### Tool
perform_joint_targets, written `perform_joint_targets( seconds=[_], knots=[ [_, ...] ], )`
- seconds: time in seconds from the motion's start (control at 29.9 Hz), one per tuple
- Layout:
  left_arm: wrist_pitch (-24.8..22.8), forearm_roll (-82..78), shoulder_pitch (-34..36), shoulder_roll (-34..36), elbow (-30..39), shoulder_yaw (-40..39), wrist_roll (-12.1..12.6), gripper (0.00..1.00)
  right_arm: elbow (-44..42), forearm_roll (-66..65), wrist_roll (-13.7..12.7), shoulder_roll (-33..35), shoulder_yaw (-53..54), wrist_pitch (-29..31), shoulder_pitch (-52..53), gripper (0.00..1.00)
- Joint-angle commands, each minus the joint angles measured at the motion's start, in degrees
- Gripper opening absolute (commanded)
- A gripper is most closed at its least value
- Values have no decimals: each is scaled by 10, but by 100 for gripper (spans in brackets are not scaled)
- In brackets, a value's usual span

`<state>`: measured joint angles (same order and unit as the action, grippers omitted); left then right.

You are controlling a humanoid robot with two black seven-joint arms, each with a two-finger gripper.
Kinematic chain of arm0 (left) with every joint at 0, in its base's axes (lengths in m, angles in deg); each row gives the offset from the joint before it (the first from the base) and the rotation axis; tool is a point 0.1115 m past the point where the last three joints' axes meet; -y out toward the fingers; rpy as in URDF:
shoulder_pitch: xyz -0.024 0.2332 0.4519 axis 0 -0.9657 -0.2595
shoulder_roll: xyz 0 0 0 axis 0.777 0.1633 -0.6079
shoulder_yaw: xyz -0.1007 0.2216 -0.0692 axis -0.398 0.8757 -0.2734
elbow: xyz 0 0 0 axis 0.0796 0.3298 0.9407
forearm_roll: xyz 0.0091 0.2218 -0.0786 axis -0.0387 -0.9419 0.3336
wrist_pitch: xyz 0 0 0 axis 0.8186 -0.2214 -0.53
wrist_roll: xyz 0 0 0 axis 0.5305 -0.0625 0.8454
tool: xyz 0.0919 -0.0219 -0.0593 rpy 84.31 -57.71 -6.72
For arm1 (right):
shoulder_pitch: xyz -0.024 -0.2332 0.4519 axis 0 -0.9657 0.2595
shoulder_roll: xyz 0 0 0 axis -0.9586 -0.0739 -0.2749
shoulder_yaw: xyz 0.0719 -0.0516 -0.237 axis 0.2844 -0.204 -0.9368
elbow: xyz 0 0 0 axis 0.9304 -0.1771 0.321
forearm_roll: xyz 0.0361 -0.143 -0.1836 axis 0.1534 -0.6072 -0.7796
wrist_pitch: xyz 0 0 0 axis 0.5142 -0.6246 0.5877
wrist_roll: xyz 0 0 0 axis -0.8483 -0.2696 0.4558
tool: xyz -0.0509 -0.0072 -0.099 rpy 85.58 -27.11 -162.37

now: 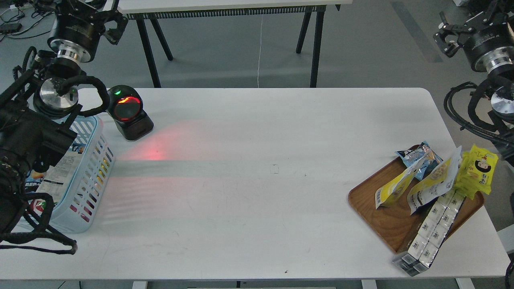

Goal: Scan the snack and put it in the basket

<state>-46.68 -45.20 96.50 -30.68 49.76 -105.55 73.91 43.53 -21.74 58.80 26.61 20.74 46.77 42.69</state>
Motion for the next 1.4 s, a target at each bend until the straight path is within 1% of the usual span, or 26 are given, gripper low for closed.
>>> perform_joint_targets(
  seconds=[0.0, 0.1, 0.23, 0.3, 0.37, 0.5, 0.6, 0.7, 0.9, 1.07, 1.14, 1.27, 1.37],
  knots=[
    [0, -1, 0, -1, 0, 1, -4, 100, -2, -1, 1, 1, -2, 0, -4, 99],
    [0, -1, 3, 0, 0, 1, -3, 100, 0, -2, 1, 4, -6, 0, -4, 99],
    [0, -1, 5, 3, 0, 1, -2, 100, 6, -6, 1, 27, -28, 0, 10, 99],
    [0, -1, 5, 5, 0, 1, -1, 100, 11, -10, 1, 42, -51, 0, 38, 99],
    [0, -1, 7, 5, 0, 1, 2, 100, 13, -33, 2, 57, -102, 0, 79, 99],
    [0, -1, 21, 5, 1, 2, 3, 100, 31, -80, 10, 63, -198, 0, 143, 99],
    [0, -1, 24, 4, 3, 1, 3, 100, 40, -122, 11, 64, -235, 0, 184, 99],
    [0, -1, 26, 3, 3, 2, 4, 100, 64, -194, 11, 64, -250, 0, 215, 99],
    [0, -2, 27, 2, 3, 2, 4, 100, 173, -378, 11, 77, -250, 0, 258, 99],
    [0, -2, 30, 5, 3, 22, 2, 100, 320, -536, 14, 95, -251, 0, 271, 99],
    [0, -3, 32, 5, 3, 22, 2, 100, 365, -603, 17, 101, -251, 0, 271, 99],
    [0, -2, 32, 5, 3, 22, 2, 100, 446, -701, 39, 118, -260, 0, 282, 99],
    [0, -2, 32, 3, 3, 23, 2, 100, 514, -758, 57, 126, -294, 0, 308, 99]
  ],
)
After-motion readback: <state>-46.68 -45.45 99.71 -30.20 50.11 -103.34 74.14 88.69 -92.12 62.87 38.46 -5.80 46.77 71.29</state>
